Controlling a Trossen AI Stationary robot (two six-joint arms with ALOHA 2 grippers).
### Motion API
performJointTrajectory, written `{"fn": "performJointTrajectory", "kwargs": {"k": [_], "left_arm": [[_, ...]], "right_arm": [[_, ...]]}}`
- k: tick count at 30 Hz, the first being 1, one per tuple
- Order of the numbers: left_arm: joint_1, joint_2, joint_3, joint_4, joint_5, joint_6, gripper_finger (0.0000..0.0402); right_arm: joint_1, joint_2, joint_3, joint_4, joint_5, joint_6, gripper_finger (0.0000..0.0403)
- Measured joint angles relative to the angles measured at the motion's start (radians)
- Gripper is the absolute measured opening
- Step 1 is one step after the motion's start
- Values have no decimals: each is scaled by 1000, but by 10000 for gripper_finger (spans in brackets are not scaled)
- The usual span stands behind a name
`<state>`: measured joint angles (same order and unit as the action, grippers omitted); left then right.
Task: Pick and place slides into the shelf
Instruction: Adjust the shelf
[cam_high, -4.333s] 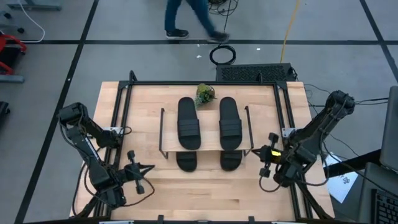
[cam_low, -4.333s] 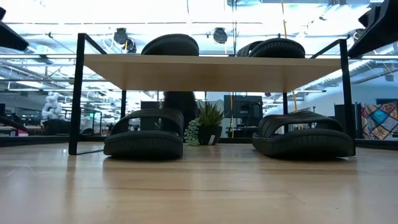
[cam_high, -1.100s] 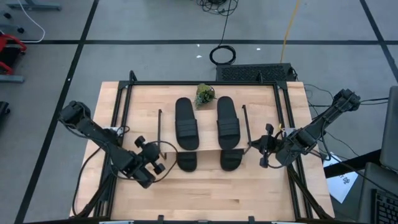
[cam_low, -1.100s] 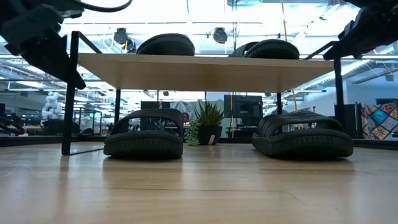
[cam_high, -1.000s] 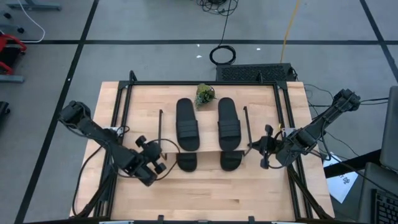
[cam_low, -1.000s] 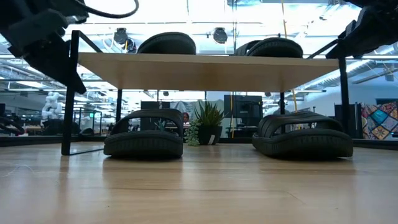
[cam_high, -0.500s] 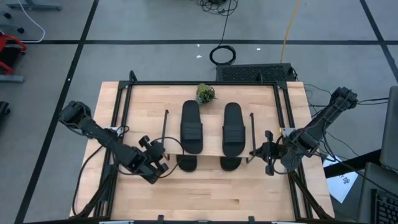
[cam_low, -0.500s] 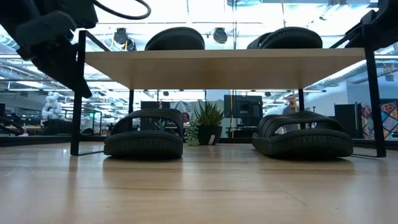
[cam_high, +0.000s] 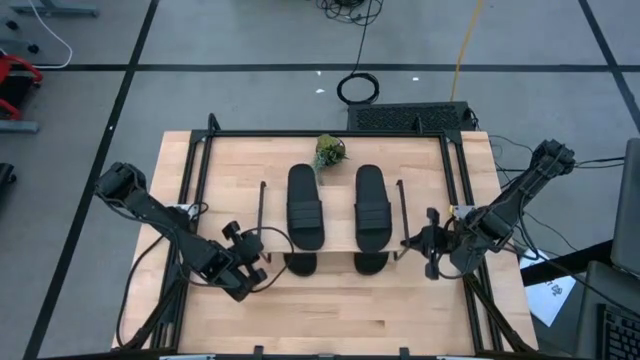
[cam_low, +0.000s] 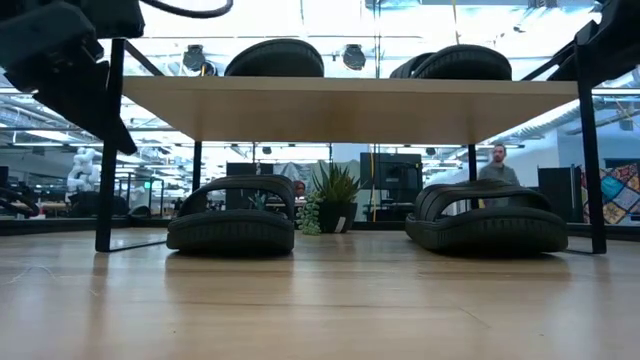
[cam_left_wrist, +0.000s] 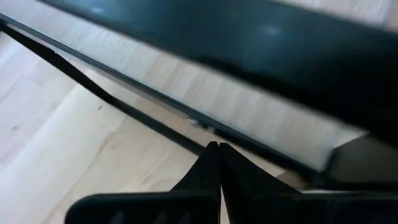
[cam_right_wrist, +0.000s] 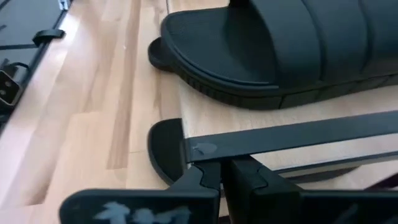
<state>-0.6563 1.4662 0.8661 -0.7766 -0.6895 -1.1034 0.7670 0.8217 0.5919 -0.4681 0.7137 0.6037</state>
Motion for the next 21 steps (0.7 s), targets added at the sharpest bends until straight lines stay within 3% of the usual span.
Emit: {"fn": "performJointTrajectory", "kwargs": {"k": [8, 21], "left_arm": [[-6, 0, 0, -32, 8, 22, 1], [-7, 0, 0, -69, -30, -15, 0]], "right_arm": [[0, -7, 3, -54, 6, 39, 0], [0, -16, 2, -135, 125, 100, 0]]}}
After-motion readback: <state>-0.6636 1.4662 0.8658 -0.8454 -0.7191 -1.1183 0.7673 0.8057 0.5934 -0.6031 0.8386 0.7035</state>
